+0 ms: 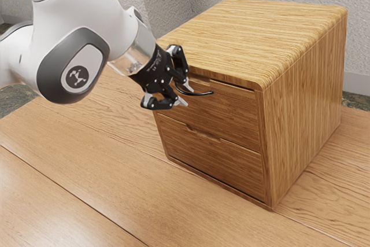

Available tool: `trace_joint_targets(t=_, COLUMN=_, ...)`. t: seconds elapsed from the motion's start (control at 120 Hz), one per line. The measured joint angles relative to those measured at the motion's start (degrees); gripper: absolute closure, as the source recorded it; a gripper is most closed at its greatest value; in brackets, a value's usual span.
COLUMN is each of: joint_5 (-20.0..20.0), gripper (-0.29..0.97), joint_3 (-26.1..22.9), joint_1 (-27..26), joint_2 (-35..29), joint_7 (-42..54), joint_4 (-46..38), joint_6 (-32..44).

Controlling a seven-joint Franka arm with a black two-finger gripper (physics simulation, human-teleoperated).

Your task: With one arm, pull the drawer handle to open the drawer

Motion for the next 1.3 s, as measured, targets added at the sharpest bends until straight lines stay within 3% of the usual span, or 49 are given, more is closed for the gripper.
trace_joint_targets(t=0.358, joint_5=0.0, gripper=0.71, joint_3=0.3, joint_1=-0.1, joint_2=-0.9, joint_7=3.1, joint_4=-1.3, joint_6=-0.1)
trace_joint_targets(t=1.3, joint_5=0.0, gripper=0.70, joint_3=0.3, joint_1=-1.1, joint_2=-18.1, joint_7=5.9, joint_4=-17.2, joint_6=-0.8)
